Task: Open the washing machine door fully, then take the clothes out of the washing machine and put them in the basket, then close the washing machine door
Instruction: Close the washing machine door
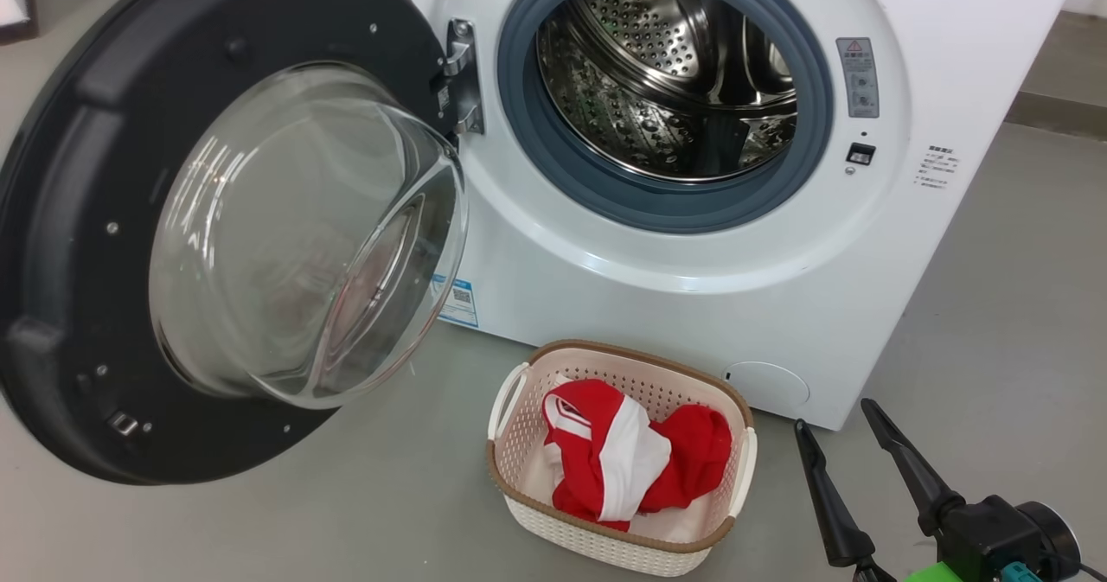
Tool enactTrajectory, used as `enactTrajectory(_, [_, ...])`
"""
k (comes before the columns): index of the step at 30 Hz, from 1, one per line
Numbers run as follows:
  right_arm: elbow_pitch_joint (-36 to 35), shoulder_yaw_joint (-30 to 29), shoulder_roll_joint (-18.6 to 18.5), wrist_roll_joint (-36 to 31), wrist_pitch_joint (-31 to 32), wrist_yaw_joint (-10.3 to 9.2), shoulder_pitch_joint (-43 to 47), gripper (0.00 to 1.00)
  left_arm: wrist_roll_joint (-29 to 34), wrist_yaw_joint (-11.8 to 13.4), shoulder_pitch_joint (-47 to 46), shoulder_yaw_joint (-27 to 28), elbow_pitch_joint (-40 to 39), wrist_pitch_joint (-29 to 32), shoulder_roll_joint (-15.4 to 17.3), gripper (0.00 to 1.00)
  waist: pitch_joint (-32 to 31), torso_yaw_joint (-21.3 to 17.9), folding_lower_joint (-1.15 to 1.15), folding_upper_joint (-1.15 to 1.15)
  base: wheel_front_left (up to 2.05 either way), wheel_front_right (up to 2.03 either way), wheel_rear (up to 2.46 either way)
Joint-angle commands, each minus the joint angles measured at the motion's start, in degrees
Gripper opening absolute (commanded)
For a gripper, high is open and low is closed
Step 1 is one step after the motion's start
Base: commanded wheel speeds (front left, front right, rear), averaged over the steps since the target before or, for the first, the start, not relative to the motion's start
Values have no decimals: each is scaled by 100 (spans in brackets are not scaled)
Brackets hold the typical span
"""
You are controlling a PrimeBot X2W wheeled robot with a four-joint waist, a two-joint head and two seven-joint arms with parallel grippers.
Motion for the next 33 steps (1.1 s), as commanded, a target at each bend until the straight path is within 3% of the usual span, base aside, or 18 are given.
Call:
enactTrajectory(1, [-179,134,-75,-63,3,36,-94,100,-122,72,-279,145,9,138,365,0,-10,-31,0,0,0,0,0])
enactTrajectory(6, [-225,182,-75,-78,67,36,-66,100,-274,250,-573,137,647,513,651,0,-37,-123,0,0,0,0,0])
enactTrajectory(14, [-292,268,-75,-118,152,36,-65,100,-54,104,-779,-240,1617,916,1114,0,-41,-309,0,0,0,0,0])
enactTrajectory(33, [-424,254,-75,-142,250,36,-14,100,-155,-475,-966,-432,2589,1500,1271,0,15,-648,0,0,0,0,0])
